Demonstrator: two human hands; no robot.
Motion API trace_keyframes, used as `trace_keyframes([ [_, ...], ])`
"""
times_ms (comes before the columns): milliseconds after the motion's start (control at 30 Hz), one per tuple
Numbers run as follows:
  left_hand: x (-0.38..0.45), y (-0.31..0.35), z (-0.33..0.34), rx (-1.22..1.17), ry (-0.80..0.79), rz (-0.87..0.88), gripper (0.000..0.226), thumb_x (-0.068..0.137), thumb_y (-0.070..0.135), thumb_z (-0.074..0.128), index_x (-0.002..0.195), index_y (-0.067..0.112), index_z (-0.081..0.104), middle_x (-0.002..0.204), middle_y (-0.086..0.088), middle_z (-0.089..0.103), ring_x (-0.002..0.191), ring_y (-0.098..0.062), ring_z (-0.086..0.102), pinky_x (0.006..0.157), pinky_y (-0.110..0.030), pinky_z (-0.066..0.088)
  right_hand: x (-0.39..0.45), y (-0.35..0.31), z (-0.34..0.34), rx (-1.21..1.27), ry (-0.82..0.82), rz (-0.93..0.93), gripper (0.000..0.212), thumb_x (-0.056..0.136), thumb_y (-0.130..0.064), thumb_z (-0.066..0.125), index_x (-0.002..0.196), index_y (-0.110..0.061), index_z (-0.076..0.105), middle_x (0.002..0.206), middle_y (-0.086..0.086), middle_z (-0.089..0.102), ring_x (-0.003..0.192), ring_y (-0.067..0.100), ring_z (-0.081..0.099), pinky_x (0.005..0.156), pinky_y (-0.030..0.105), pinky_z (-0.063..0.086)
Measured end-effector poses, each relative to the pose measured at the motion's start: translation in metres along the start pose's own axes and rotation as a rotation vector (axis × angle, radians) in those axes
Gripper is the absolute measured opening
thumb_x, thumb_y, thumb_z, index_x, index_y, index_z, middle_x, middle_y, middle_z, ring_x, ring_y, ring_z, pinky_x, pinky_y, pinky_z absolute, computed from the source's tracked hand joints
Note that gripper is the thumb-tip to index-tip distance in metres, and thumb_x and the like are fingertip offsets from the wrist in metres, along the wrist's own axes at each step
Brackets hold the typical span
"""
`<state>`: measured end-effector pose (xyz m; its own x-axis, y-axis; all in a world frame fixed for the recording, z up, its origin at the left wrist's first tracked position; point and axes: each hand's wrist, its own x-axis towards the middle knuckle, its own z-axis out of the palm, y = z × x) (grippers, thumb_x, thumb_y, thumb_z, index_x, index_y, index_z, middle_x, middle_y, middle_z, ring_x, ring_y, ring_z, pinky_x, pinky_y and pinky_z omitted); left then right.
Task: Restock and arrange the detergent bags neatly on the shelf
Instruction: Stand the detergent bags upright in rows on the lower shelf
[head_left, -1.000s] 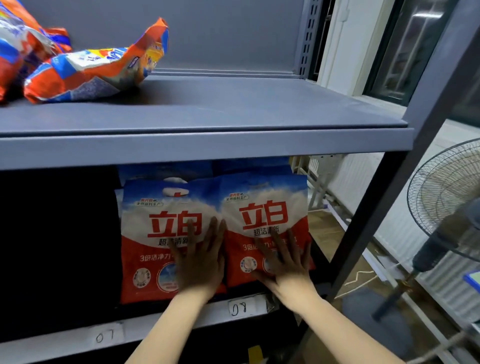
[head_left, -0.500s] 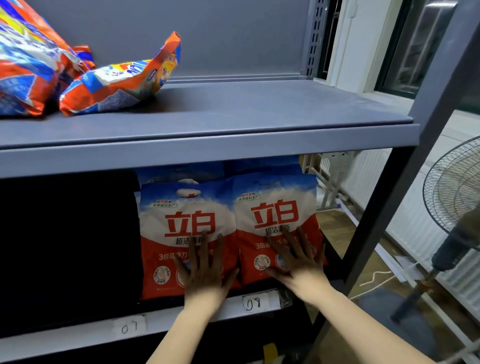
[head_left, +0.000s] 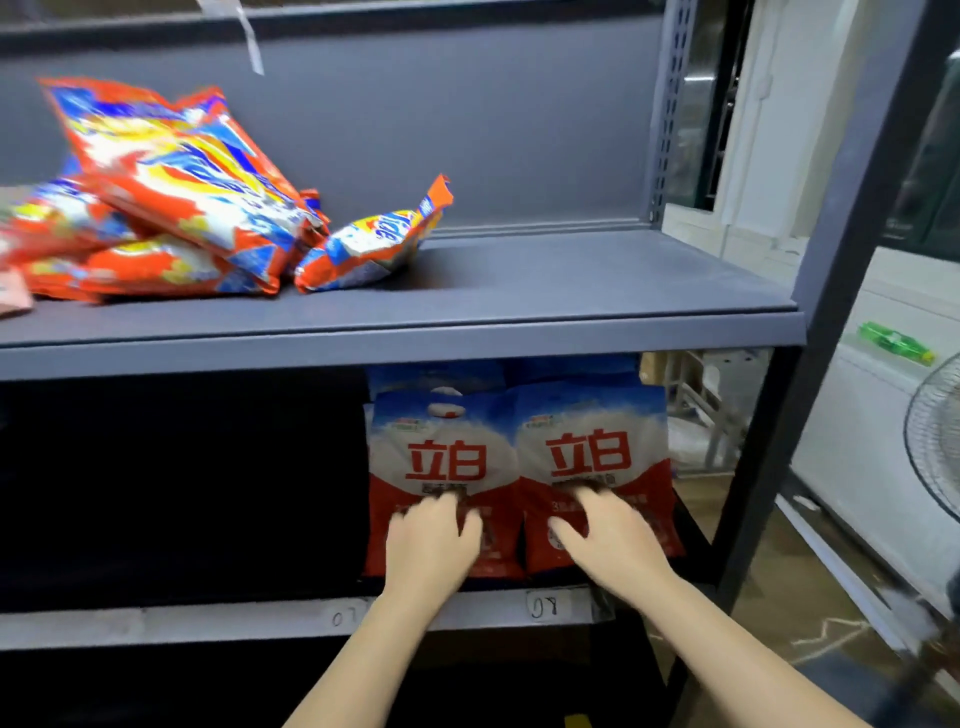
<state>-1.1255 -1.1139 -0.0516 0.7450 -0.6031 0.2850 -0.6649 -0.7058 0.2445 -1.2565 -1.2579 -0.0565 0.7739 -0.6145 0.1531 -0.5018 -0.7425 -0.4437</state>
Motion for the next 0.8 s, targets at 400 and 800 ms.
trace_keyframes([
  [400,-0.016,-0.034,-0.139,-0.293,0.494,0.007,0.015,0.088,0.034,0.055,0.085,0.024,0.066,0.081,0.008,0.067,0.076,-0.014,0.062,0.076,-0.038,0.050,-0.014,-0.130,-0.075,0.447,0.274,-0.412,0.013,0.087,-0.039,0.058,0.083,-0.032,0.069,0.078,-0.019,0.068,0.079,-0.001,0.063,0.072,0.024,0.052],
  [800,0.101,-0.117,-0.240,-0.291,0.696,-0.029,0.031,0.090,0.035,0.053,0.110,0.013,0.063,0.111,-0.007,0.064,0.105,-0.029,0.055,0.087,-0.039,0.040,0.100,-0.233,-0.109,0.333,0.409,-0.148,0.035,0.086,-0.051,0.056,0.082,-0.018,0.068,0.085,0.000,0.069,0.090,0.025,0.061,0.076,0.034,0.050],
])
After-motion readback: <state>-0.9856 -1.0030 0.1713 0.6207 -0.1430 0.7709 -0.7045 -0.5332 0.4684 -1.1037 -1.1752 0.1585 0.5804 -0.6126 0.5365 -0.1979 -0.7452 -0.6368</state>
